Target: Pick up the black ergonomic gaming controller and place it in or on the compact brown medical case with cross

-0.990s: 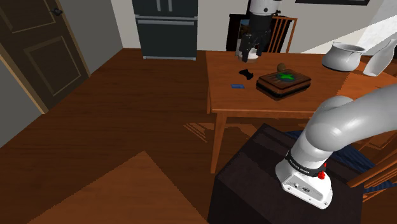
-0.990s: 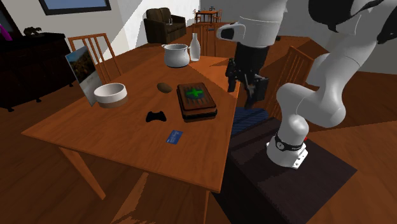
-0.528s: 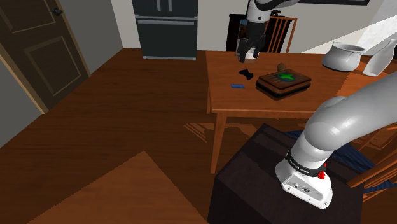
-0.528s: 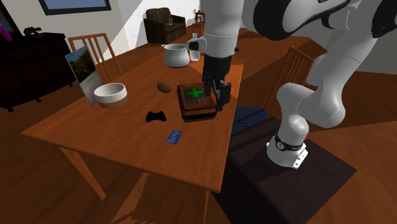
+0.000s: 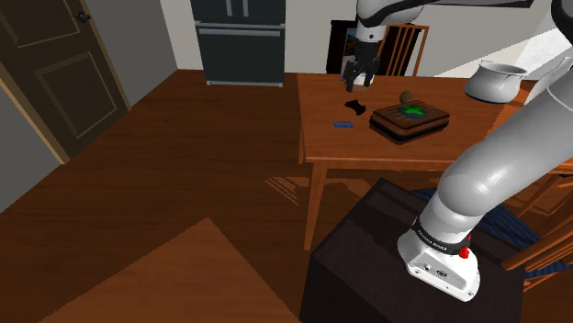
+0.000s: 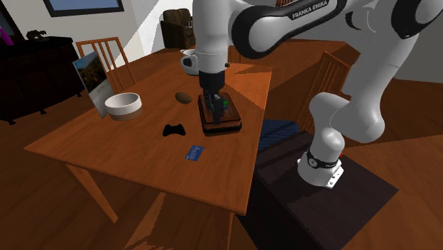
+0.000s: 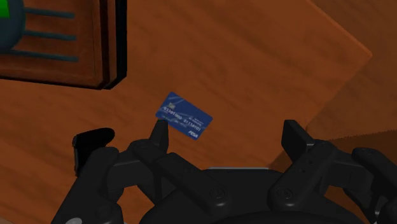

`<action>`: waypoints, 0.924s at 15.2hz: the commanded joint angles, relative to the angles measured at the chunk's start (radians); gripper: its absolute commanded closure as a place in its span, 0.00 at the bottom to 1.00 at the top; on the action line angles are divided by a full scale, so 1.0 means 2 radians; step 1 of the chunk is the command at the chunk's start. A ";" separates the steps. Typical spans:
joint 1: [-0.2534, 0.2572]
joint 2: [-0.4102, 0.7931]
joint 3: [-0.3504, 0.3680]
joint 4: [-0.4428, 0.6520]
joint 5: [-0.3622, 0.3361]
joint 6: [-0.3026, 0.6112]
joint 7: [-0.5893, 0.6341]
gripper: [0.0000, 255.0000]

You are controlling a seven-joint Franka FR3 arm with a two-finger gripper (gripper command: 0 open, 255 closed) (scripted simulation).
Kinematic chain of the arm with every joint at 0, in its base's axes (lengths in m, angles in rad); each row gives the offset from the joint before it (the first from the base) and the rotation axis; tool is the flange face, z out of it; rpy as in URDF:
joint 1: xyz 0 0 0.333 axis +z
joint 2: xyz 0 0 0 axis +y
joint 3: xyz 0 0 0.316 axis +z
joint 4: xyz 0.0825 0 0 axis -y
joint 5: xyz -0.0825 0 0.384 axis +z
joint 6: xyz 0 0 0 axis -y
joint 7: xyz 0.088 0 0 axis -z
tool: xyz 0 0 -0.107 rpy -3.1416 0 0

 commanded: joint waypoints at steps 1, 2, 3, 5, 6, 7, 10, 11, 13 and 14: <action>-0.004 0.041 -0.017 0.023 0.010 0.016 -0.021 0.00; -0.006 0.058 -0.024 0.033 0.016 0.021 -0.031 0.00; -0.009 0.076 -0.031 0.045 0.023 0.026 -0.040 0.00; -0.015 0.112 -0.043 0.069 0.038 0.033 -0.061 0.00; -0.019 0.131 -0.048 0.082 0.047 0.036 -0.071 0.00; -0.023 0.150 -0.053 0.096 0.056 0.038 -0.081 0.00; -0.039 0.208 -0.064 0.142 0.085 0.041 -0.111 0.00; -0.045 0.228 -0.067 0.158 0.096 0.040 -0.121 0.00; -0.060 0.268 -0.070 0.194 0.116 0.037 -0.139 0.00; -0.068 0.289 -0.070 0.213 0.126 0.035 -0.147 0.00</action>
